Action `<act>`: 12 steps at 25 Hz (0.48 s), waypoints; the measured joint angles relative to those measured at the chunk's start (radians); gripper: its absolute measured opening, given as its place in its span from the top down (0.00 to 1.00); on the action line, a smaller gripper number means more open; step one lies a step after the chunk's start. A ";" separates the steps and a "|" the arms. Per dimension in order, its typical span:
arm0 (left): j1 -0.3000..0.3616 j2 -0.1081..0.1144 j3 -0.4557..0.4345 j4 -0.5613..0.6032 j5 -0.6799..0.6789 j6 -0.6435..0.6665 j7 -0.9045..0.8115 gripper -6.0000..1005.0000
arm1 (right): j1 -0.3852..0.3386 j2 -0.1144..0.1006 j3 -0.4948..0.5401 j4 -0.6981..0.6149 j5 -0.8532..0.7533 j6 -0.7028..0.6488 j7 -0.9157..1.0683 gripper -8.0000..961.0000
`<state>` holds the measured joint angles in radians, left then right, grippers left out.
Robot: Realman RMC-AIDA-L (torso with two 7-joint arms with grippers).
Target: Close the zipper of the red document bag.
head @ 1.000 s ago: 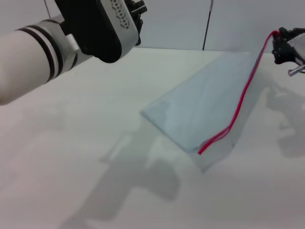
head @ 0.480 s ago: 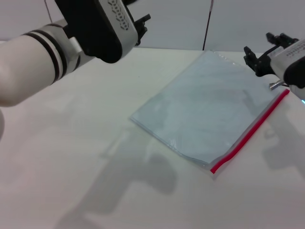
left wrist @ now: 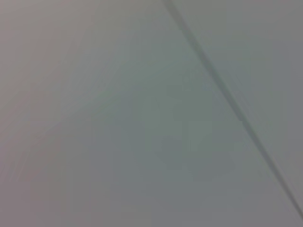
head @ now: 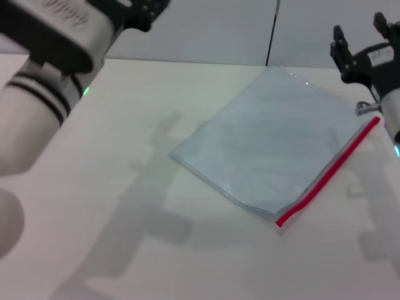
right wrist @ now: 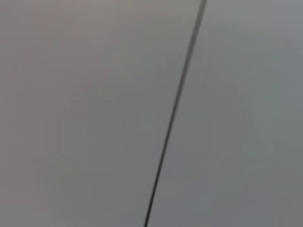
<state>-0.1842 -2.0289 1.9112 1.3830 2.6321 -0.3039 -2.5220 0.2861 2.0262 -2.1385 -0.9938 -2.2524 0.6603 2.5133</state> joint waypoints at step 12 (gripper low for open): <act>-0.099 -0.004 0.108 -0.498 -0.145 -0.541 -0.304 0.27 | 0.138 0.002 -0.324 0.341 0.316 0.372 0.213 0.30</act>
<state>-0.2833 -2.0325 2.0188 0.8854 2.4869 -0.8448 -2.8258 0.4244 2.0286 -2.4629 -0.6528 -1.9363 1.0323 2.7263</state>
